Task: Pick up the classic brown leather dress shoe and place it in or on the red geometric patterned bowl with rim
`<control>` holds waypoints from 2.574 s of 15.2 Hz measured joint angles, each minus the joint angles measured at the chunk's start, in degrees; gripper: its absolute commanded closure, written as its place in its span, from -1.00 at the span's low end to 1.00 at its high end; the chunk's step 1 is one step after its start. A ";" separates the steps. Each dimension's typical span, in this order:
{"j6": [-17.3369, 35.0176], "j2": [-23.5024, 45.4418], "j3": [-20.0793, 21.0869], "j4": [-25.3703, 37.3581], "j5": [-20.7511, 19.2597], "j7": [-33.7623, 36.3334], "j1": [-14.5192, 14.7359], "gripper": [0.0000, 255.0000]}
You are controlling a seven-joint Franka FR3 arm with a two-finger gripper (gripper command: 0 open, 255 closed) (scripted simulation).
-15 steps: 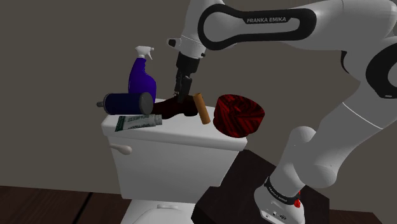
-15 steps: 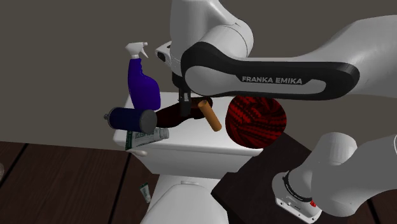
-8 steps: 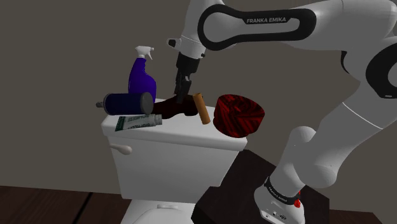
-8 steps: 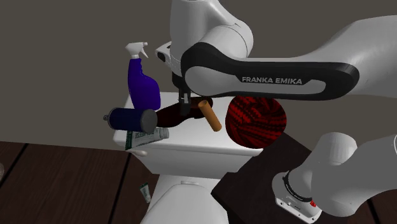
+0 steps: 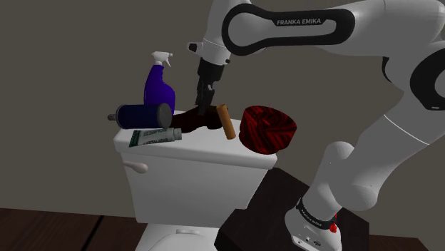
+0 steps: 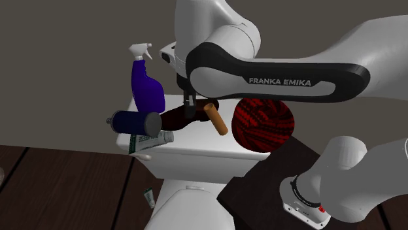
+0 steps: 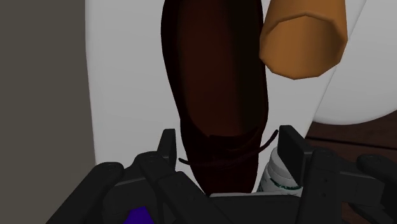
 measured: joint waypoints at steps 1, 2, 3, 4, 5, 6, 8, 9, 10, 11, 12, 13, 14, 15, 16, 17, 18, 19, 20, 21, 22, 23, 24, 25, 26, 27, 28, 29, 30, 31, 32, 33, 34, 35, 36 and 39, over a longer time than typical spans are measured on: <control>-0.49 -0.07 0.01 0.41 -0.02 0.06 0.00 1.00; -1.13 0.01 0.03 1.13 -0.04 0.16 0.02 1.00; -1.94 0.04 0.02 1.98 -0.07 0.24 0.01 1.00; -2.71 0.09 -0.01 2.81 -0.09 0.29 0.00 1.00; -3.49 0.14 0.01 3.64 -0.12 0.40 0.00 1.00; -4.17 0.09 -0.01 4.28 -0.14 0.45 0.00 1.00; -5.81 0.10 -0.07 5.93 -0.19 0.52 -0.04 1.00; -6.50 0.07 -0.10 6.59 -0.21 0.56 -0.06 1.00; -7.19 0.24 -0.06 7.46 -0.23 0.69 -0.03 1.00; -8.01 0.32 -0.07 8.35 -0.24 0.76 -0.04 1.00; -8.76 0.39 -0.07 9.17 -0.26 0.84 -0.03 1.00; -9.45 0.54 -0.07 10.02 -0.28 0.91 -0.03 1.00; -10.44 0.60 -0.11 11.06 -0.30 0.95 -0.05 1.00; -11.20 0.85 -0.09 12.09 -0.32 1.08 -0.03 1.00; -12.01 0.87 -0.12 12.91 -0.33 1.11 -0.05 1.00; -12.77 1.11 -0.13 13.92 -0.34 1.17 -0.05 1.00; -13.45 1.21 -0.13 14.70 -0.35 1.24 -0.05 1.00; -14.32 1.55 -0.21 15.90 -0.37 1.19 -0.09 1.00; -15.15 1.78 -0.23 16.96 -0.38 1.27 -0.10 1.00; -15.91 2.03 -0.21 17.98 -0.39 1.38 -0.08 1.00; -16.70 2.27 -0.26 19.01 -0.40 1.37 -0.11 1.00; -17.64 2.56 -0.21 20.26 -0.39 1.55 -0.07 1.00; -18.31 2.75 -0.23 21.13 -0.40 1.59 -0.08 1.00; -19.16 3.11 -0.25 22.32 -0.41 1.64 -0.09 1.00; -19.88 3.46 -0.27 23.40 -0.41 1.69 -0.10 1.00; -20.78 3.83 -0.26 24.68 -0.41 1.82 -0.08 1.00; -21.50 4.06 -0.26 25.63 -0.42 1.87 -0.08 1.00; -22.35 4.36 -0.28 26.79 -0.41 1.93 -0.08 1.00; -23.39 4.91 -0.28 28.39 -0.40 2.04 -0.07 1.00; -24.07 5.19 -0.31 29.34 -0.40 2.06 -0.09 1.00; -24.88 5.37 -0.35 30.32 -0.39 2.09 -0.11 1.00; -25.30 4.49 -0.43 29.84 -0.40 1.99 -0.17 1.00; -25.72 3.16 -0.56 28.89 -0.39 1.80 -0.26 1.00; -26.12 1.55 -0.76 27.66 -0.40 1.52 -0.39 1.00; -26.65 -0.03 -1.09 26.58 -0.42 1.04 -0.60 1.00; -27.83 -5.95 -1.64 21.76 -0.56 0.29 -0.94 1.00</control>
